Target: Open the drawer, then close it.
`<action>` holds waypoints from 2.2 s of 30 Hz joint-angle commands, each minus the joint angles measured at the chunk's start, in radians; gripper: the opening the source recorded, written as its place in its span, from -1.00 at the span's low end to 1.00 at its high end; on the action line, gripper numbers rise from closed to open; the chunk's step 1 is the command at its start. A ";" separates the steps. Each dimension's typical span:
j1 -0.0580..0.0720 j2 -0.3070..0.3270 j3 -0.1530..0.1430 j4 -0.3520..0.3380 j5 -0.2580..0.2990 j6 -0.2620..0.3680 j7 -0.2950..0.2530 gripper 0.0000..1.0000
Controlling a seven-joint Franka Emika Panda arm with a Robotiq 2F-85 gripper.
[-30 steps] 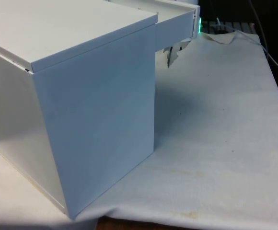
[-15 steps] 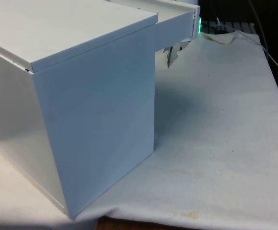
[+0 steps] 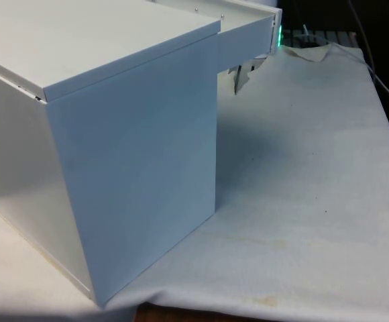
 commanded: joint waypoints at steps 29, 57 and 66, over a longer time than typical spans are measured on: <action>-0.029 -0.004 0.014 0.022 -0.364 -0.037 0.270 -0.98; -0.004 -0.015 0.013 0.001 -0.395 -0.044 0.326 0.94; -0.004 -0.084 0.055 -0.060 -0.397 -0.073 0.355 1.00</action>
